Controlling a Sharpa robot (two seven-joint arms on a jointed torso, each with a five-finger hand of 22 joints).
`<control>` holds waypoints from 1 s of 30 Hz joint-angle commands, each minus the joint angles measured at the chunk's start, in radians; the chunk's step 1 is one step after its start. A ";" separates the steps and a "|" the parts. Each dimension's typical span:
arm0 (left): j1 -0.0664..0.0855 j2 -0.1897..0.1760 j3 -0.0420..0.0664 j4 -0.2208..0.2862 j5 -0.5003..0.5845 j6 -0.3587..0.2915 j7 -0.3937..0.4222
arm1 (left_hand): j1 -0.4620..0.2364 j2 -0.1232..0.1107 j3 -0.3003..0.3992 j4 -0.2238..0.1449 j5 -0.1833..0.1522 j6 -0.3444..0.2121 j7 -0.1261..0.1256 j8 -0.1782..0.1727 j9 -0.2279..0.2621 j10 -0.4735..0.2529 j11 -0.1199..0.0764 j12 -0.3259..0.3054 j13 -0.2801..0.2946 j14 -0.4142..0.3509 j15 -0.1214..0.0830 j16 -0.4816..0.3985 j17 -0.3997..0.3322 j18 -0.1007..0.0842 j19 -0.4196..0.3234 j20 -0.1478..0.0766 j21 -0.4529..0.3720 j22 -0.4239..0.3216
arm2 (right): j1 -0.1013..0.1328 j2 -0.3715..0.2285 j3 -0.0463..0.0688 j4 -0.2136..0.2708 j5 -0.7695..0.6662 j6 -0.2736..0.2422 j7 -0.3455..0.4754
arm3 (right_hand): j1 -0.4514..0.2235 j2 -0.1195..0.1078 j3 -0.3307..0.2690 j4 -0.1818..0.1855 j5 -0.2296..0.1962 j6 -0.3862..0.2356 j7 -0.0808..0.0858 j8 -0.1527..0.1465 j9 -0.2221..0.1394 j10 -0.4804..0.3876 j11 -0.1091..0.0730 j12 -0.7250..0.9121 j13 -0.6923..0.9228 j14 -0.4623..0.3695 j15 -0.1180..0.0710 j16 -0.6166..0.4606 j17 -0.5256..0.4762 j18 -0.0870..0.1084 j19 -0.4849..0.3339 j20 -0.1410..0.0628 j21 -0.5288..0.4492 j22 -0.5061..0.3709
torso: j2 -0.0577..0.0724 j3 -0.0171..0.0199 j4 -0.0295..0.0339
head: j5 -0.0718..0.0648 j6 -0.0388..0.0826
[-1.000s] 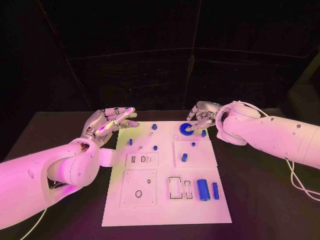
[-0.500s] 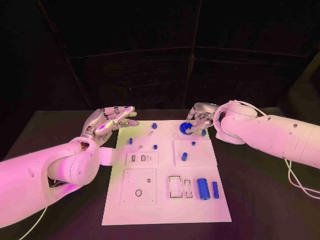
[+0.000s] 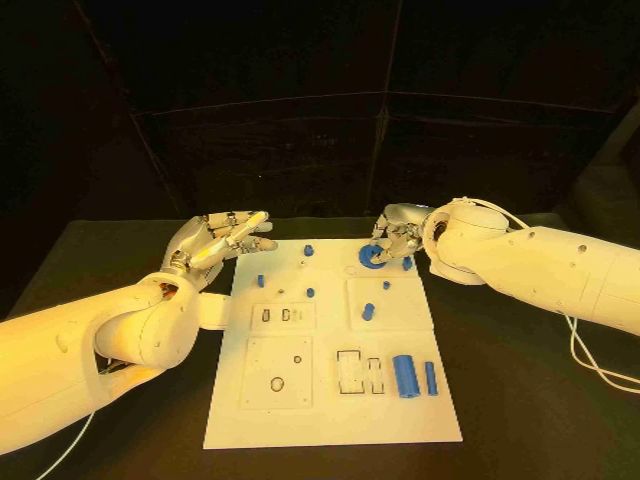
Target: Assemble the parts on the task board
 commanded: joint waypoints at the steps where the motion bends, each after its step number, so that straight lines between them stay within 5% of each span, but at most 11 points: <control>1: 0.001 0.000 0.001 0.000 0.000 0.011 0.005 | 0.000 0.010 0.001 -0.005 0.005 -0.001 0.005 -0.006 -0.001 0.003 0.007 -0.006 -0.001 0.004 0.005 -0.006 0.001 0.013 0.006 0.002 -0.004 -0.001 | 0.000 0.002 -0.001 -0.003 -0.040 0.027 -0.011 | 0.011 0.004 0.001 -0.006 0.000 0.006 0.000 0.007 0.000 0.008 0.000 0.003 0.001 0.065 0.005 0.004 0.054 -0.020 0.007 0.000 0.004 0.002 | 0.000 0.0002 -0.0001 | 0.001 -0.002; 20: 0.001 0.001 0.001 -0.004 0.000 0.010 0.002 | 0.002 0.012 0.001 -0.008 0.005 0.000 0.006 -0.008 -0.002 0.004 0.007 -0.007 0.000 0.005 0.005 -0.007 0.002 0.013 0.006 0.002 -0.005 -0.002 | 0.000 0.005 -0.001 0.005 -0.073 0.045 -0.016 | 0.050 0.005 0.026 -0.046 -0.011 0.008 0.001 0.012 -0.003 0.005 0.000 0.004 0.008 0.066 0.005 0.009 0.063 -0.022 0.008 0.000 0.011 0.013 | 0.000 0.0000 0.0006 | -0.001 -0.006; 30: 0.001 0.000 0.001 -0.004 0.000 0.010 0.002 | 0.002 0.012 0.001 -0.008 0.005 0.000 0.006 -0.008 -0.002 0.004 0.007 -0.008 0.000 0.005 0.005 -0.007 0.002 0.013 0.006 0.002 -0.005 -0.002 | -0.001 0.006 -0.001 0.030 -0.127 -0.049 -0.018 | 0.055 0.034 0.119 -0.061 -0.029 0.084 -0.015 0.038 -0.002 0.026 -0.015 0.026 0.040 0.068 -0.006 0.015 0.074 -0.028 0.025 -0.009 0.028 0.046 | 0.000 -0.0002 0.0006 | -0.003 -0.007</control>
